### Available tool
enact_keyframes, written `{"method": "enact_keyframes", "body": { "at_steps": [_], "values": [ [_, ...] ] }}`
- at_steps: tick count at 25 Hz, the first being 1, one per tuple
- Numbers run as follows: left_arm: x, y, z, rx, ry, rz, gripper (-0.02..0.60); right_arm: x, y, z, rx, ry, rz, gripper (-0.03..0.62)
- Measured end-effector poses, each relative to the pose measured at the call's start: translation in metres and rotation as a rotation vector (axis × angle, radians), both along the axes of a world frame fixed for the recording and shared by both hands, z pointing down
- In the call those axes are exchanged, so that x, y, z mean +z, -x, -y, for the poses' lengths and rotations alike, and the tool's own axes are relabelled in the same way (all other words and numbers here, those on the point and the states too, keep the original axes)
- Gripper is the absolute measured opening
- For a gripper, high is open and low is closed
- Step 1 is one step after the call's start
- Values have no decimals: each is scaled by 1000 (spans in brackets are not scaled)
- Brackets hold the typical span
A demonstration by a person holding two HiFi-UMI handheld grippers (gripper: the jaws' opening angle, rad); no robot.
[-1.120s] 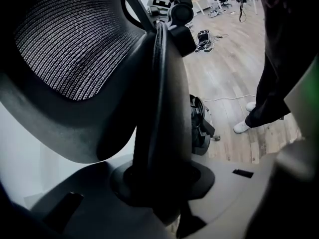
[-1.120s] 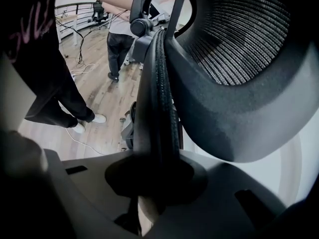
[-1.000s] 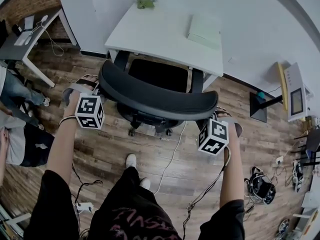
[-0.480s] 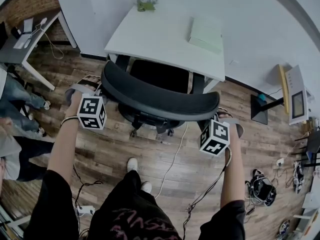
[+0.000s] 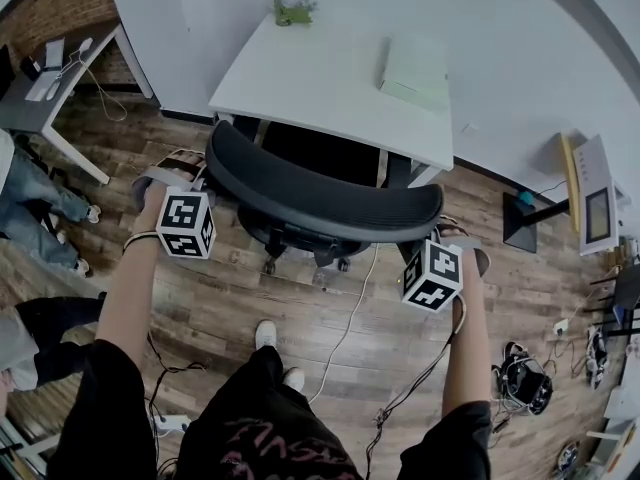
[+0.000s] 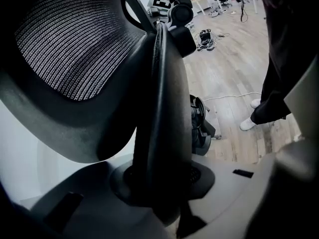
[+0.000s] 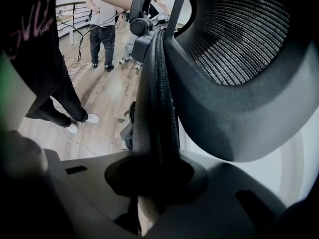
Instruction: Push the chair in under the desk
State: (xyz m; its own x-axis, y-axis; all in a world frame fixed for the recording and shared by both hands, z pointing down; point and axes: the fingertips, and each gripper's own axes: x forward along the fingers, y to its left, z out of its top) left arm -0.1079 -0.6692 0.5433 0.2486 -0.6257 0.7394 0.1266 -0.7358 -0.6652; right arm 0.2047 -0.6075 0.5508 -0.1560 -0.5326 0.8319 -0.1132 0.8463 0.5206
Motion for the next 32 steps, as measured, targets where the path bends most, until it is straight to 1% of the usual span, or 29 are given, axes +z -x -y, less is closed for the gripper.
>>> {"method": "enact_keyframes", "body": {
  "at_steps": [22,32],
  "values": [
    [3,8,84,26,-4,-3,101,4,9,78,23,10,-7,91],
    [1,7,83,20,-3,-2,104,2,8,78,21,-7,-2,94]
  ]
}}
